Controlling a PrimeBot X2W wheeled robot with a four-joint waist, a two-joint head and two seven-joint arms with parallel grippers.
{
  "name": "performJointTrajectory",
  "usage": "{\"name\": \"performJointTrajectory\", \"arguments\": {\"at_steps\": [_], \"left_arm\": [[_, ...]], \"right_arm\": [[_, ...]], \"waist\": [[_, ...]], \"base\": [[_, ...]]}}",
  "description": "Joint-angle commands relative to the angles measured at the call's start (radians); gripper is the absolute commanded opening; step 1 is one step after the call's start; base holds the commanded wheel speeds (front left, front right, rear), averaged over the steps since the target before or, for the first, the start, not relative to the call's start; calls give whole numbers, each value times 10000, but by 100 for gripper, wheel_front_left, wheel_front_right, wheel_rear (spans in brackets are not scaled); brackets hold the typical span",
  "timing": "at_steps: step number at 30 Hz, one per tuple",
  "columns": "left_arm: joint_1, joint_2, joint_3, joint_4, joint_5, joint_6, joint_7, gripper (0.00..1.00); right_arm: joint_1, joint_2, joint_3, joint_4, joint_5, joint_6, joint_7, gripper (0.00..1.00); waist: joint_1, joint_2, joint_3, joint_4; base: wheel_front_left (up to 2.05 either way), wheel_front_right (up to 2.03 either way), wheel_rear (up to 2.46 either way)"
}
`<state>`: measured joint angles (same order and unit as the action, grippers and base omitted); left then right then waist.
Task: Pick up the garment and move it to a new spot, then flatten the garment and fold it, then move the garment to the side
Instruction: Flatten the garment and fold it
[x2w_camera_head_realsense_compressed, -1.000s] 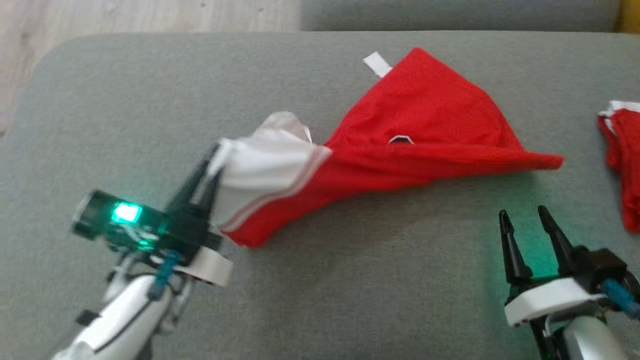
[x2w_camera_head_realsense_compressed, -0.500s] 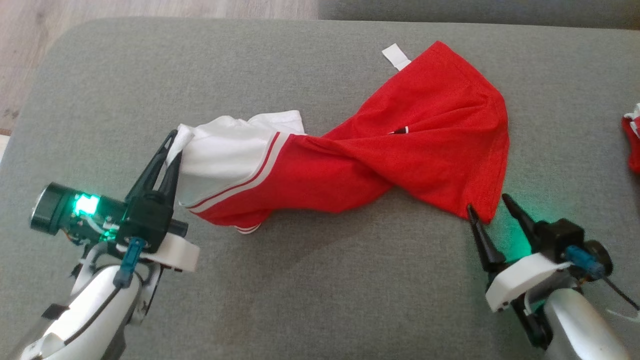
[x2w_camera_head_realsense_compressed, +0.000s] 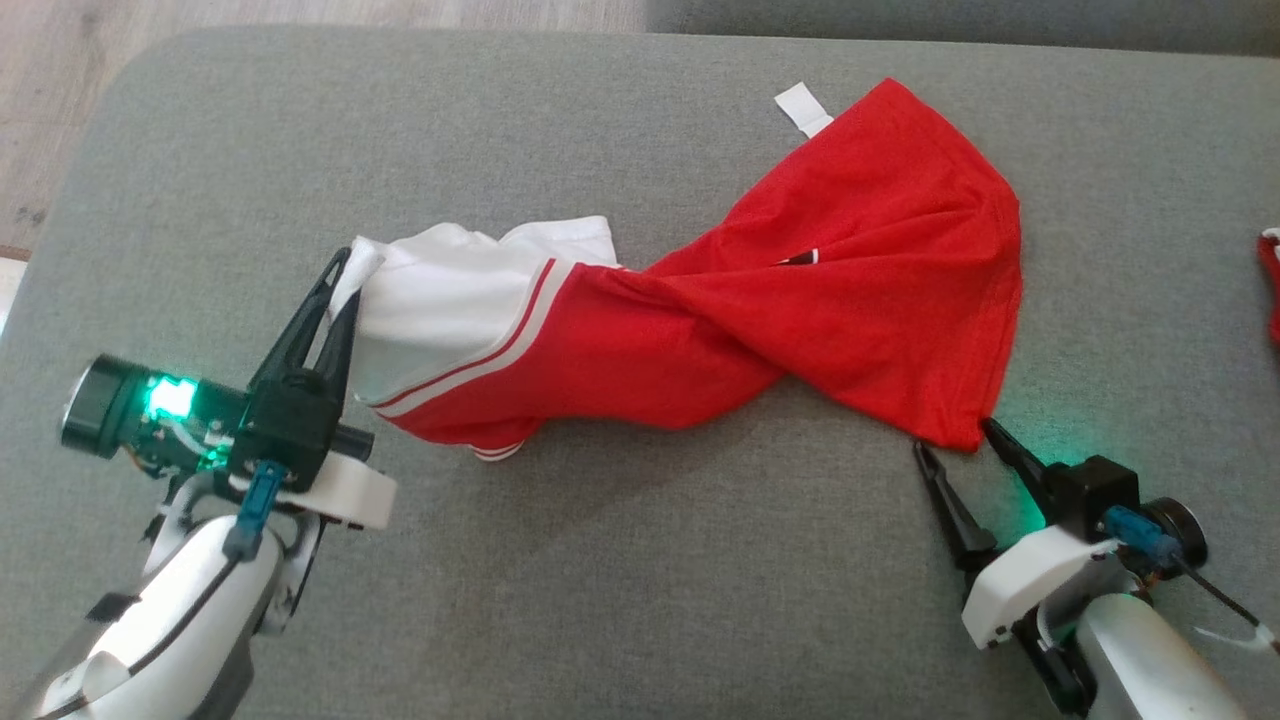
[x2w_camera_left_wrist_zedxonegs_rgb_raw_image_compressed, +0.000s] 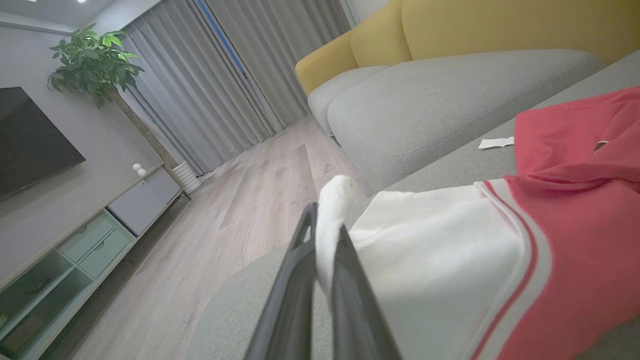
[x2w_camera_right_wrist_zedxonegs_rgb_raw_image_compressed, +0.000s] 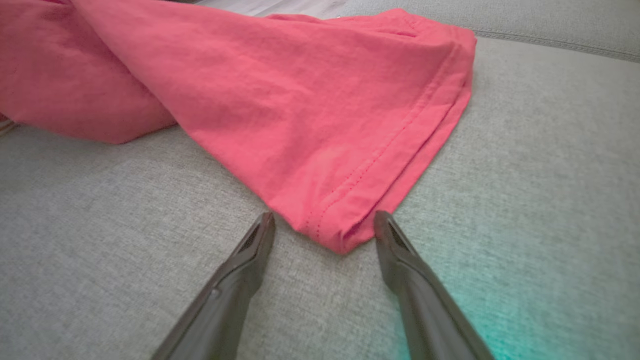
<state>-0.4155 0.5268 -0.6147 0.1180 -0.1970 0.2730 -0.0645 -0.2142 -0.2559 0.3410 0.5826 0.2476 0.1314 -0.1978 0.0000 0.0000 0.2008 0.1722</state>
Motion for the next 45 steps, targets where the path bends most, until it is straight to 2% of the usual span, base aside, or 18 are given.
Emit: {"name": "performJointTrajectory", "arguments": {"at_steps": [1, 2, 3, 4, 11, 19, 27, 31, 35, 40, 45], "left_arm": [[-648, 297, 453, -235, -34, 21, -90, 0], [-668, 294, 444, -222, -36, 16, -96, 0], [-688, 292, 436, -213, -38, 13, -103, 0], [-707, 287, 425, -203, -39, 8, -113, 0], [-792, 417, 408, -40, -54, -118, -488, 0], [-1335, 1030, 504, -220, 159, -572, -1348, 0], [-2741, 1682, 1025, -1419, 696, -781, -1869, 0], [-3653, 1854, 1239, -1618, 776, -1053, -1909, 0], [-4335, 1699, 1267, -1227, 551, -1410, -1892, 0], [-5598, 1236, 1036, 234, 224, -2256, -1865, 0], [-7435, 935, 791, 1954, 436, -3065, -1904, 0]], "right_arm": [[-10, -49, 217, -56, -13, -7, 65, 78], [-38, -51, 235, -14, -28, -7, 93, 42], [-68, -55, 259, 17, -45, -7, 110, 17], [-103, -61, 259, 33, -56, -7, 82, 0], [-310, -26, -359, -457, -12, -7, -429, 0], [-706, -487, -1770, -2679, 326, -7, -556, 0], [-1425, -1496, -3021, -5507, 752, -7, 799, 0], [-2074, -1713, -3412, -6461, 913, -7, 1730, 0], [-2629, -1683, -3423, -6580, 1285, -7, 2406, 0], [-3811, -1997, -2692, -5816, 1972, -7, 3324, 0], [-5710, -2064, -1653, -4626, 2398, -7, 3642, 0]], "waist": [[0, 0, 7, 10], [0, 0, 14, 20], [0, 0, 23, 23], [0, 0, 27, 24], [0, 0, -362, -248], [0, 0, -1611, -833], [0, 0, -2486, -1203], [0, 0, -2555, -1396], [0, 0, -2460, -1526], [0, 0, -1957, -1731], [0, 0, -605, -1940]], "base": [[0, 0, 0], [0, 0, 0], [0, 0, 0], [0, 0, 0], [0, 0, 0], [0, 0, 0], [0, 0, 0], [0, 0, 0], [0, 0, 0], [0, 0, 0], [0, 0, 0]]}}
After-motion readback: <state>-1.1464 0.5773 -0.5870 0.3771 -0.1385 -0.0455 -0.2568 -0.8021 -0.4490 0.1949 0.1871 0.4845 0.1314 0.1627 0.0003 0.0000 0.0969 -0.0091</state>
